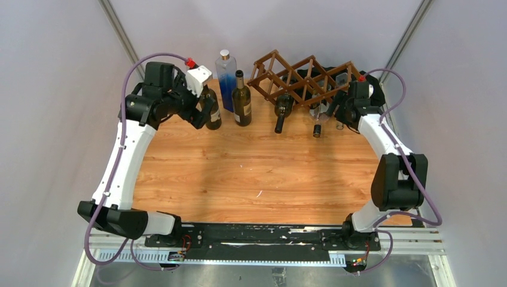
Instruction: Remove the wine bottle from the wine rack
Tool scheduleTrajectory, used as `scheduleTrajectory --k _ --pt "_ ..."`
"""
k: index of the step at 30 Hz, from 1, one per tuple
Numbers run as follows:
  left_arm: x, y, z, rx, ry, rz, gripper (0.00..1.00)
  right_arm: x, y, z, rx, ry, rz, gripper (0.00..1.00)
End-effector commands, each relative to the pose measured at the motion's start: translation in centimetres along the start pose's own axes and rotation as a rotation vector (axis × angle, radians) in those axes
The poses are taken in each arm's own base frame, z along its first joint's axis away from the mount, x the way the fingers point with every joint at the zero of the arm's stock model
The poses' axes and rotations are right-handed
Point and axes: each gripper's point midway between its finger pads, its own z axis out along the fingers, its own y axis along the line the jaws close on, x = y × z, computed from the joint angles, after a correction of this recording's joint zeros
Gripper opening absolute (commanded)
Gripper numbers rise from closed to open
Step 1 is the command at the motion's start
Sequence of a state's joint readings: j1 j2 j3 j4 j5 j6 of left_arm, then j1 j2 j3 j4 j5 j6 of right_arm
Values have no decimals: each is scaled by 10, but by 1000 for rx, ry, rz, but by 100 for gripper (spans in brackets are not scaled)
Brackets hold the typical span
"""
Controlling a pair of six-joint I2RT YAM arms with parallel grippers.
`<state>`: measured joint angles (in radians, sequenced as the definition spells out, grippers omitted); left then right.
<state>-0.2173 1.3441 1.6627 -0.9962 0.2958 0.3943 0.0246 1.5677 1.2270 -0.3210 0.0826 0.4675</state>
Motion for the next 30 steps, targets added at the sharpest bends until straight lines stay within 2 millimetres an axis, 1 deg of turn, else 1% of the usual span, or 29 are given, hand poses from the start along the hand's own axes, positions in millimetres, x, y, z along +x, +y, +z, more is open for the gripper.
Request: scheduleTrajectory --k 1,2,4,6,11,12,13,15,16,20,23,25,26,27,30 --pt "6 -4 -10 -1 -2 13 100 2 -8 22 -20 16 -1 80" --pt "7 -4 -12 -5 -2 17 100 1 -10 26 -24 16 6 78" --pt "10 -6 -14 -3 -4 26 100 2 -4 31 -69 34 22 71" --pt "13 -8 -16 -3 -3 30 100 2 0 35 -95 46 32 63" --pt "17 -11 -19 -2 -3 44 100 7 8 31 -146 49 52 39" --pt "18 -11 -20 0 -4 46 100 10 7 29 -151 47 55 35" --pt "18 -12 -20 2 -5 47 100 12 7 26 -157 39 59 28" --pt "18 -13 -21 6 -7 51 100 13 8 18 -173 23 63 7" --pt "18 -13 -21 6 -10 53 100 12 8 12 -180 9 66 0" --pt "15 -20 -24 38 -35 89 100 16 14 -11 -228 -26 56 0" --pt "18 -26 -25 70 -46 133 100 22 19 -30 -255 -40 42 0" --pt "21 -27 -23 82 -45 167 100 29 18 -41 -267 -35 41 0" --pt "22 -28 -22 87 -43 179 100 38 27 -49 -292 -20 23 0" --pt "21 -29 -22 94 -49 193 100 46 28 -54 -298 -9 17 0" --pt "18 -37 -23 143 -82 245 100 58 30 -75 -320 1 18 0"
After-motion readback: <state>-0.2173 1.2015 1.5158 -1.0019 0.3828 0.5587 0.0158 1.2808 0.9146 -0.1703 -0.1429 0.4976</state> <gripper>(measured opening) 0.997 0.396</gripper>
